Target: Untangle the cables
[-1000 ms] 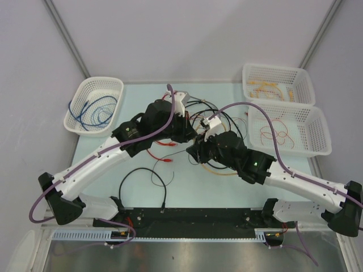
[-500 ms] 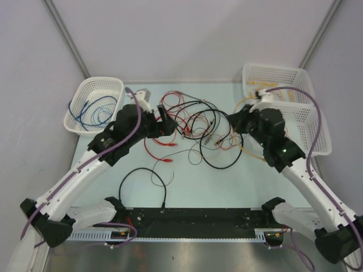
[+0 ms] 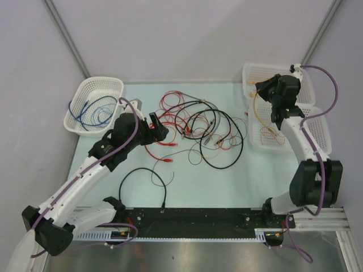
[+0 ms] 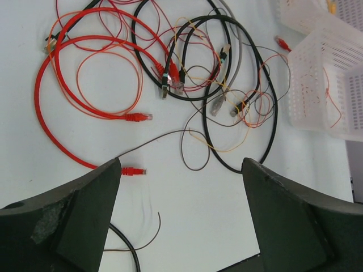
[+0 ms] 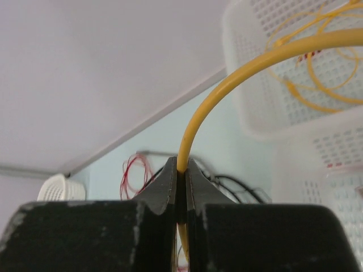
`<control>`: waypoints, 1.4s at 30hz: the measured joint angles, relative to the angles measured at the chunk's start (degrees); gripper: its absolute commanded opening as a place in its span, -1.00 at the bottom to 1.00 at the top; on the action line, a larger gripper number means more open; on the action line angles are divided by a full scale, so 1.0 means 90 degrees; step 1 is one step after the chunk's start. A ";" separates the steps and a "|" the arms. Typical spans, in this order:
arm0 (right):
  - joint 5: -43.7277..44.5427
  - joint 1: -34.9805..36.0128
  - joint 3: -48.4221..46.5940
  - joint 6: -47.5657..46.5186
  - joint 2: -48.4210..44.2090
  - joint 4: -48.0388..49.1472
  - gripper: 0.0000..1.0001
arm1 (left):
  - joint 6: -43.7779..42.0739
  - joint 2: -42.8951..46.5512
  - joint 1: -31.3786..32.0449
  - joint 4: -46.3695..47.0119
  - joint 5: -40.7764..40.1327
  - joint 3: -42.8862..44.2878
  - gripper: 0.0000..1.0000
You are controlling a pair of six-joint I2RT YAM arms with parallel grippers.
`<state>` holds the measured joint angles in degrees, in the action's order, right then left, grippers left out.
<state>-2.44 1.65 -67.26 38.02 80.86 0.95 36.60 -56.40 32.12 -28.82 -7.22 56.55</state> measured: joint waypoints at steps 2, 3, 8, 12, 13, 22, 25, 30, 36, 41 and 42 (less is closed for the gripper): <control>0.0097 -0.0223 -0.0345 0.0238 0.0631 0.0233 -1.00 | -0.0032 -0.0095 -0.0046 0.0044 0.0036 -0.0092 0.85; 0.0160 -0.0291 -0.0481 0.0296 0.0879 0.0333 -1.00 | -0.0061 -0.0136 -0.0075 0.0053 0.0049 -0.0136 0.85; 0.0566 -0.0498 -0.2263 0.0617 0.2577 0.0330 -0.35 | -0.0068 -0.0270 -0.0206 0.0155 0.0187 -0.0345 0.85; 0.0619 -0.0500 -0.4925 0.0787 0.4221 -0.0291 0.99 | -0.0068 -0.0418 -0.0238 0.0260 0.0289 -0.0488 0.85; 0.0653 -0.0500 -0.5586 0.0821 0.4588 -0.0481 0.99 | -0.0066 -0.0464 -0.0248 0.0272 0.0325 -0.0505 0.86; 0.1146 -0.0461 -0.5265 0.0797 0.4459 -0.0653 0.99 | -0.0066 -0.0534 -0.0352 0.0391 0.0425 -0.0716 0.85; 0.1316 -0.0398 -0.3500 0.0794 0.3334 -0.0272 1.00 | -0.0063 -0.0520 -0.0352 0.0449 0.0515 -0.0721 0.87; 0.1345 0.0124 -0.2006 0.0571 0.1887 0.0027 0.99 | -0.0066 -0.0408 -0.0381 0.0466 0.0505 -0.0721 0.99; 0.1673 0.2907 -0.1358 -0.0767 0.0440 0.0022 0.99 | 0.0027 -0.0357 -0.1115 0.0454 0.0675 -0.0758 0.99; 0.2679 0.4765 -0.1027 -0.1632 0.0199 -0.0614 0.99 | 0.0126 -0.0352 -0.2062 0.0420 0.1146 -0.1052 0.99; 0.2914 0.5022 -0.0845 -0.1756 0.0126 -0.0848 1.00 | 0.0126 -0.0342 -0.2154 0.0384 0.1192 -0.1120 0.99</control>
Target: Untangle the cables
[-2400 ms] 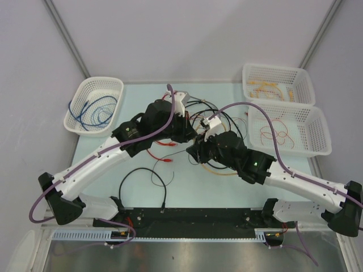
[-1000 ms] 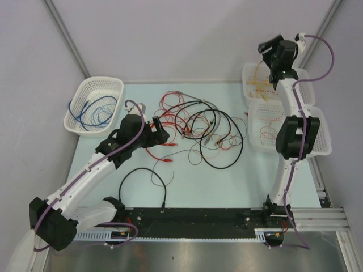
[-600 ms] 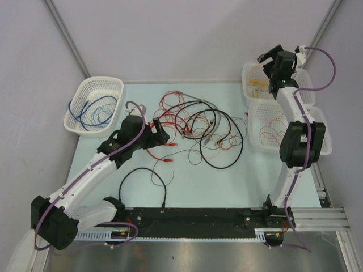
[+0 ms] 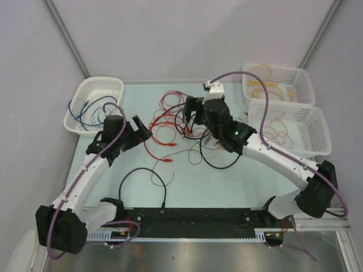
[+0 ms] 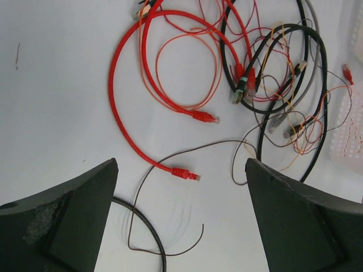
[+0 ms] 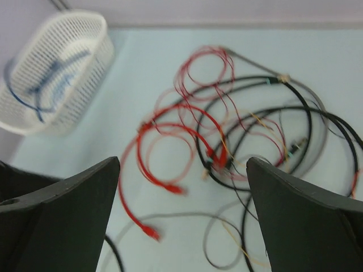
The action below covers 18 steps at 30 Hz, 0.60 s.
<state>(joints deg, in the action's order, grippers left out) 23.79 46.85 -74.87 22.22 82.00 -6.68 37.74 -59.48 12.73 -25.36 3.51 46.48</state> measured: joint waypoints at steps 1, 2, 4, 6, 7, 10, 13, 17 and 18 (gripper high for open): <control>0.0211 0.0214 0.0216 -0.0080 -0.0102 -0.0204 0.99 | -0.0002 0.0017 -0.0058 -0.0051 0.0036 -0.0051 0.99; 0.0461 0.0442 0.0508 -0.0180 -0.0257 -0.0430 0.99 | -0.0005 0.0051 -0.0073 -0.0102 0.0075 -0.0092 0.99; 0.0789 0.0738 0.0950 -0.0308 -0.0597 -0.0814 1.00 | -0.0017 0.0151 -0.0073 -0.0185 0.0136 -0.0109 0.99; 0.1066 0.0928 0.1387 -0.0306 -0.1098 -0.1195 0.99 | -0.0027 0.0318 -0.0073 -0.0219 0.0131 -0.0109 0.99; 0.1205 0.0930 0.1535 -0.0289 -0.1360 -0.1382 0.99 | -0.0036 0.0410 -0.0073 -0.0223 0.0119 -0.0109 0.99; 0.1438 0.0522 0.1693 -0.0267 -0.2052 -0.1865 0.99 | -0.0129 0.0597 -0.0073 -0.0253 0.0034 -0.0097 0.99; 0.1396 -0.0374 0.1693 -0.0534 -0.2548 -0.1950 0.99 | -0.0223 0.0573 -0.0073 -0.0323 -0.0092 0.0041 0.99; 0.1282 -0.1297 0.1698 -0.1362 -0.2917 -0.1625 0.93 | -0.0323 0.0325 -0.0073 -0.0483 -0.0415 0.0493 0.99; 0.1319 -0.1404 0.1698 -0.1596 -0.2943 -0.1379 0.98 | -0.0357 0.0274 -0.0073 -0.0488 -0.0525 0.0602 0.99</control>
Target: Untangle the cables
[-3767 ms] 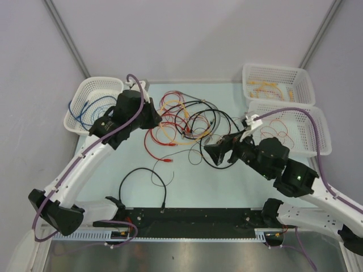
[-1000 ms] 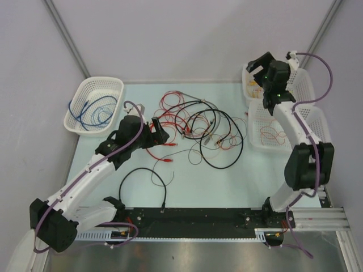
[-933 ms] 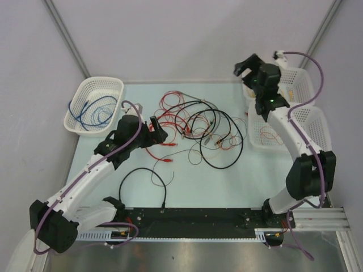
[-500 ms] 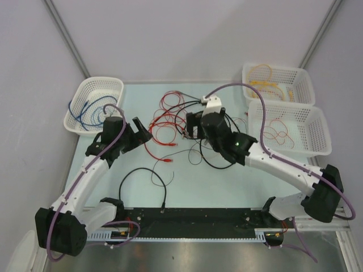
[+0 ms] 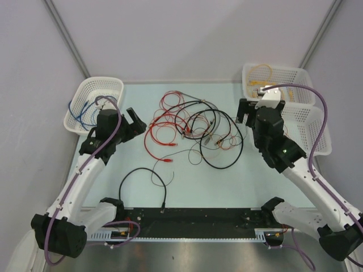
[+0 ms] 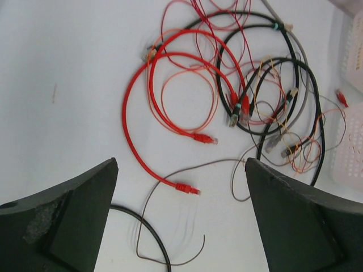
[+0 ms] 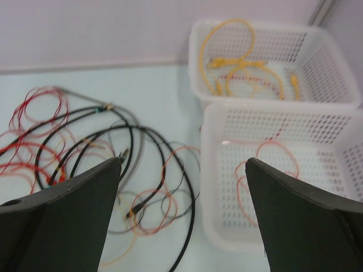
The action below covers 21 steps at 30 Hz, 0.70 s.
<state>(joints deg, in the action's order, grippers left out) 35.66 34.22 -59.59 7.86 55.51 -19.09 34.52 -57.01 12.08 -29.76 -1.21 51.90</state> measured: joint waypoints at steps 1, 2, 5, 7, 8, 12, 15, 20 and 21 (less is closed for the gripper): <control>0.0061 -0.0070 0.0000 -0.0226 0.0007 0.0238 0.99 | -0.0010 -0.0034 0.0000 0.0005 -0.0112 0.0102 0.99; 0.0172 -0.0126 0.0000 -0.0510 0.0049 0.0597 1.00 | -0.0015 -0.0049 0.0000 0.0017 -0.0233 0.0187 0.99; 0.0338 -0.0362 -0.0243 -0.0899 0.0432 0.1248 0.99 | -0.0032 -0.0049 0.0000 0.0177 -0.0568 0.0396 0.99; 0.0393 -0.0682 -0.0602 -0.0981 0.0933 0.1569 0.99 | -0.0063 -0.0070 0.0000 0.0296 -0.0765 0.0588 0.99; 0.0362 -0.0869 -0.0799 -0.0935 0.1183 0.1632 0.99 | -0.0080 -0.0092 0.0000 0.0335 -0.0877 0.0724 0.99; -0.0197 -0.1851 -0.1622 -0.0066 0.2050 0.1275 0.99 | -0.0236 -0.0265 0.0000 0.0444 -0.1188 0.1421 0.99; -0.0925 -0.2727 -0.2161 0.0838 0.2509 0.0801 0.99 | -0.0347 -0.0277 0.0000 0.0559 -0.1202 0.1634 0.99; -0.1620 -0.3395 -0.2348 0.1868 0.2815 0.0204 1.00 | -0.0532 -0.0029 0.0000 0.0627 -0.1190 0.1243 0.99; -0.1712 -0.3385 -0.2348 0.1970 0.2824 0.0100 1.00 | -0.0566 0.0032 0.0000 0.0622 -0.1190 0.1141 0.99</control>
<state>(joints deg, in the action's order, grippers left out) 20.25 3.75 -80.73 25.58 80.93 -18.20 29.43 -56.73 12.08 -24.16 -11.92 62.17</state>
